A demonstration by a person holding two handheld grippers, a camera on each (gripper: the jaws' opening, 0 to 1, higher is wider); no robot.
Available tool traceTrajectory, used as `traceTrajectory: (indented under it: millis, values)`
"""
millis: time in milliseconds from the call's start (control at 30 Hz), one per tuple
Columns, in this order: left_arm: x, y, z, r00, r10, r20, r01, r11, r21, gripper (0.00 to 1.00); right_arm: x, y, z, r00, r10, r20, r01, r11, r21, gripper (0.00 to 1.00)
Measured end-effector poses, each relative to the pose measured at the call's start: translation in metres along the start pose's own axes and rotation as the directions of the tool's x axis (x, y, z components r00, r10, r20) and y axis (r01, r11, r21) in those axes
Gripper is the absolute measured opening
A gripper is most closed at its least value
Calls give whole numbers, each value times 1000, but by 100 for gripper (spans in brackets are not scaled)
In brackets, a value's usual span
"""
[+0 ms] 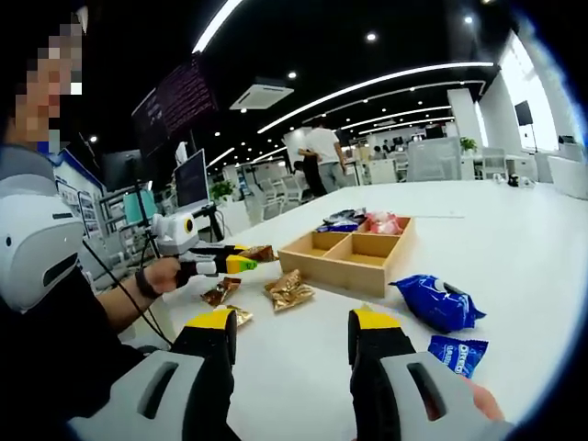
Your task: Pick up the scattered marshmallows, QQ candies, Oreo cookies, and mixed nuts on the table and sort them into separate containers
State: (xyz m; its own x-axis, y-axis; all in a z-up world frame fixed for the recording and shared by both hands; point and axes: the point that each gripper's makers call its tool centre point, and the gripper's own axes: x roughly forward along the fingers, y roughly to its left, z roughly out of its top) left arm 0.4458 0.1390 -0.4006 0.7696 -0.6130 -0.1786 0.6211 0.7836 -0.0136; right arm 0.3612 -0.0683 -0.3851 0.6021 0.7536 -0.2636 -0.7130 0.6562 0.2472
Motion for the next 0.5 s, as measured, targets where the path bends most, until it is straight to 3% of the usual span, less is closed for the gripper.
traceTrajectory:
  millis: [233,367,500]
  values:
    - [3,11,45,998,19,61,-24,995,96,23,0,3,-1,1000,13,-2,-13,1000,2,47]
    - [21,18,58,998,2,67,-10,994,113,23,0,4,1,1000,12,2,-12,1000,-6,47]
    - [42,17,58,998,-33,58,27,995,96,23,-1,5,2,1000,6,-2,-6,1000,-21,46]
